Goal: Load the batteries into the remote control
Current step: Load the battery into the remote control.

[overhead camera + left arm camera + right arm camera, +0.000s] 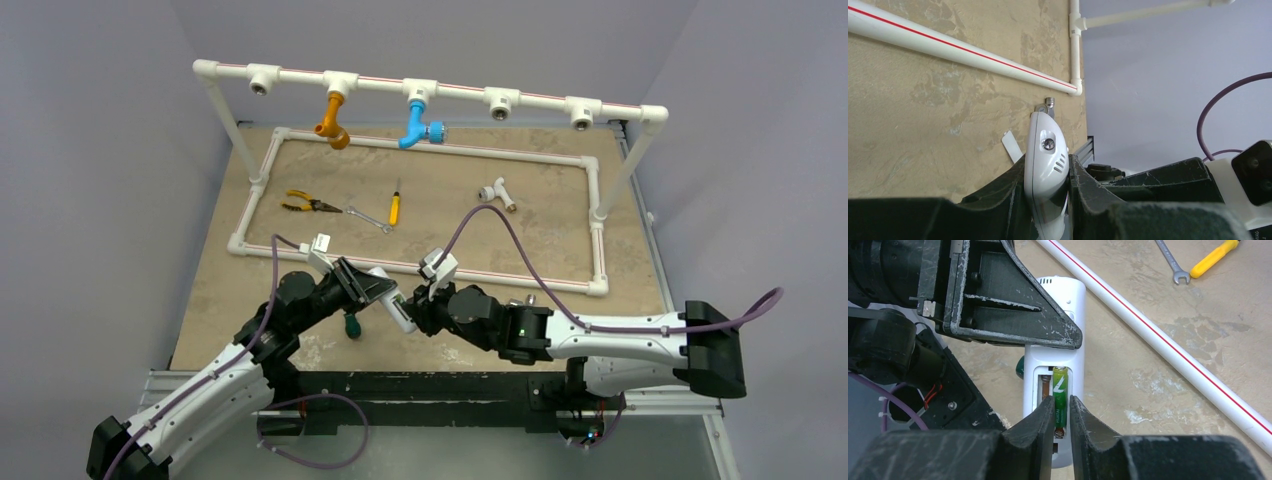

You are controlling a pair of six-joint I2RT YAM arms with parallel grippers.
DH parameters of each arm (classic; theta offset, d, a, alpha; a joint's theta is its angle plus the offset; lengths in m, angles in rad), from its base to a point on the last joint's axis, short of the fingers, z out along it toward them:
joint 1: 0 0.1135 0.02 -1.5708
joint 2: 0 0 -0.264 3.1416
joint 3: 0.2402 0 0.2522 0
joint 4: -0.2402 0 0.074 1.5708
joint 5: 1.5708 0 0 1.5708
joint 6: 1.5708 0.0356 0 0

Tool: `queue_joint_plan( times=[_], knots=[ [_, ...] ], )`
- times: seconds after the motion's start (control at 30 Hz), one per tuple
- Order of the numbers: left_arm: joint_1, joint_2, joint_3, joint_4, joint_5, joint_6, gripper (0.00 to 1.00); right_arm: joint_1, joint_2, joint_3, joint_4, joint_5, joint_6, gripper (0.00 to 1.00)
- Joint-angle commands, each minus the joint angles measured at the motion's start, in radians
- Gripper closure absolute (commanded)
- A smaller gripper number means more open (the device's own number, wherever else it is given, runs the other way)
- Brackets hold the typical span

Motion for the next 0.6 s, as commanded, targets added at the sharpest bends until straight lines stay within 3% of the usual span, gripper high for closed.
queue_joint_plan(
  times=[0.0, 0.4, 0.57],
  knots=[
    [0.004, 0.002, 0.003, 0.085, 0.027, -0.009, 1.00, 0.006, -0.038, -0.012, -0.008, 0.032, 0.014, 0.82],
    [0.005, 0.018, 0.007, 0.091, 0.039, -0.006, 1.00, 0.004, -0.073, -0.015, 0.003, 0.026, 0.000, 0.75],
    [0.005, 0.026, 0.012, 0.091, 0.063, 0.000, 1.00, 0.004, -0.149, -0.027, -0.005, 0.070, -0.054, 0.65]
  ],
)
